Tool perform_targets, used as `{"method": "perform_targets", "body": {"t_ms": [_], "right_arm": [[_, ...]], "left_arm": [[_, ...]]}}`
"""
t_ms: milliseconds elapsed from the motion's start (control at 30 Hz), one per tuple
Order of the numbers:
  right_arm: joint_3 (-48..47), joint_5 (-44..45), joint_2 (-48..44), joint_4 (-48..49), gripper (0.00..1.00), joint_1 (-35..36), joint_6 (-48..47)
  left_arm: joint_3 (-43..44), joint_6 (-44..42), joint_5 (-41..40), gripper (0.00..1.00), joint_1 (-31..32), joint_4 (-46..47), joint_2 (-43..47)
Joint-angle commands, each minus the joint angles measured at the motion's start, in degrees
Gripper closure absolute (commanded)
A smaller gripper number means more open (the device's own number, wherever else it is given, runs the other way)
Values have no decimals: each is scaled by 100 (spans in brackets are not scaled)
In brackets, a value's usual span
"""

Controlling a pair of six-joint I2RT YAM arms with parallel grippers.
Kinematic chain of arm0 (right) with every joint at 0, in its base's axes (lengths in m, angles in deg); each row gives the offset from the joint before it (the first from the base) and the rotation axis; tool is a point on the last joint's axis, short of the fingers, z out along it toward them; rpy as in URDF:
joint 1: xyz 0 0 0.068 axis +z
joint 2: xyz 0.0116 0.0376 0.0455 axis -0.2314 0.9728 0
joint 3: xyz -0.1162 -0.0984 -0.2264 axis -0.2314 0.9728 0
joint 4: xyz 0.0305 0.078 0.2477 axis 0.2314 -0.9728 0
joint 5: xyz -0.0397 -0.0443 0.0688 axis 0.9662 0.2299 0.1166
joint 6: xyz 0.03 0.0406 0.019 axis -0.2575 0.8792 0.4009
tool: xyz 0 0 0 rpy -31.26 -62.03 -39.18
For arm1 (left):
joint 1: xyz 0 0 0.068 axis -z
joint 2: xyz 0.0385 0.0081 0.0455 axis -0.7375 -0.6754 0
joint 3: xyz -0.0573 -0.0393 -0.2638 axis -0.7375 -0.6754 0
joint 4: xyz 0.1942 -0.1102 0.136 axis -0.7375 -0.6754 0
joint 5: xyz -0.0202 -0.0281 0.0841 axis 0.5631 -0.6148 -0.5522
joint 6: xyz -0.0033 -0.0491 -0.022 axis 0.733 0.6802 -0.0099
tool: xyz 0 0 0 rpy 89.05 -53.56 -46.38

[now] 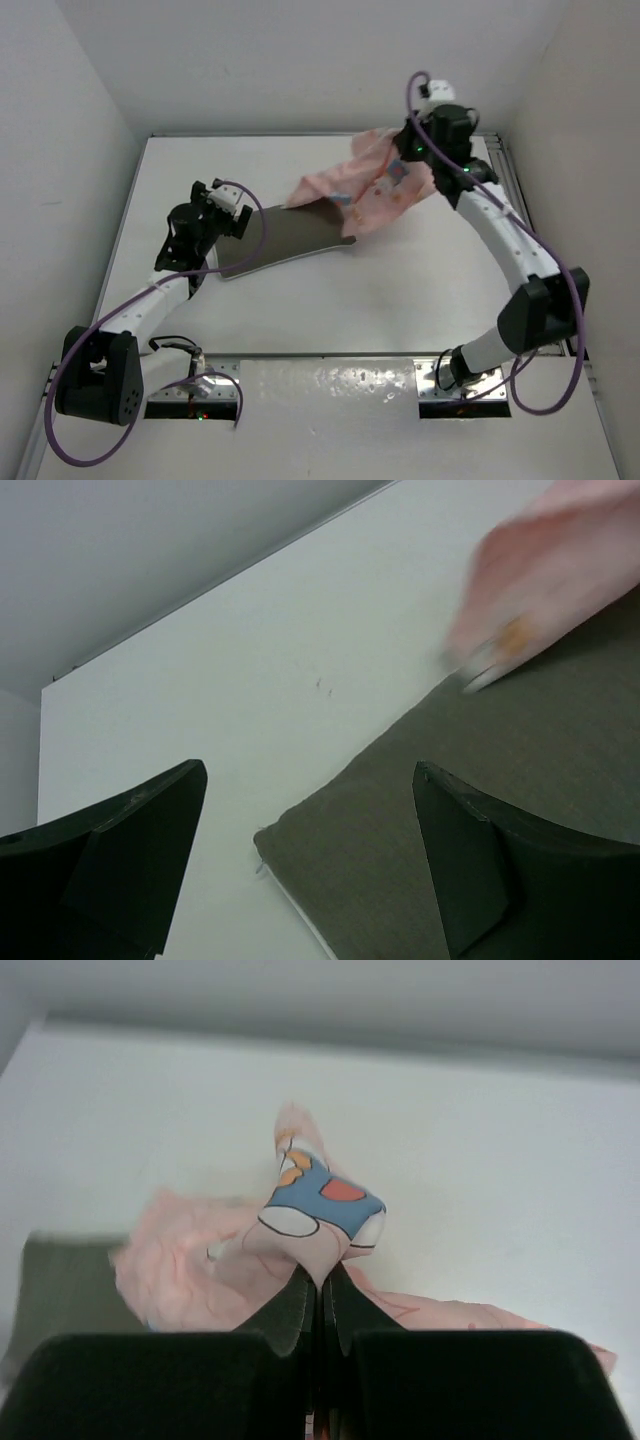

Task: Put the pillow into the pillowcase

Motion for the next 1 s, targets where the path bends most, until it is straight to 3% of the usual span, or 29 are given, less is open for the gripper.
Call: {"method": "perform_targets", "body": {"t_ms": [0,200,367,467,500,533,600,667,800,833,867,900,933,967], "right_arm": [[-237,906,-486,435,100,-378,-227],[-1020,1144,-180,94,100,-300,-1299],[-679,881,347,-1258,95,701,-3140],[-589,777,882,-2445,74,1510,-3481],[-668,567,997,-2961,62,1677,-3463],[-878,243,1085,-3140,24,1826,-3341],[-994,-760,1051,-3056,7,1846,-3104],[-723,-1252,571,-2486,1,1679,-2647],[753,-1299,-372,45,2,626,-882],[885,-1255,-451,275,41,398,-565],[948,-1028,-470,408,69,195,-275],[931,-826,-400,322,89,-172,41],[878,-633,-312,208,99,-359,549],[817,-448,-59,-106,98,-508,737]], "left_arm": [[-9,8,-66,17,-71,537,88],[-27,16,22,17,-63,740,61],[-132,-27,-39,18,-54,775,158],[-150,-54,-118,18,-71,731,167],[-141,-45,-136,17,-71,705,158],[-141,-54,-118,17,-71,705,150],[-132,-89,-83,17,-71,722,106],[-132,-115,5,17,-63,740,71],[-220,-133,137,17,-45,872,88],[-229,-133,145,17,-54,881,88],[-246,-133,145,17,-45,863,105],[-281,-142,137,17,-54,872,123],[-290,-150,128,17,-54,863,141],[-299,-150,128,17,-45,854,167]]}}
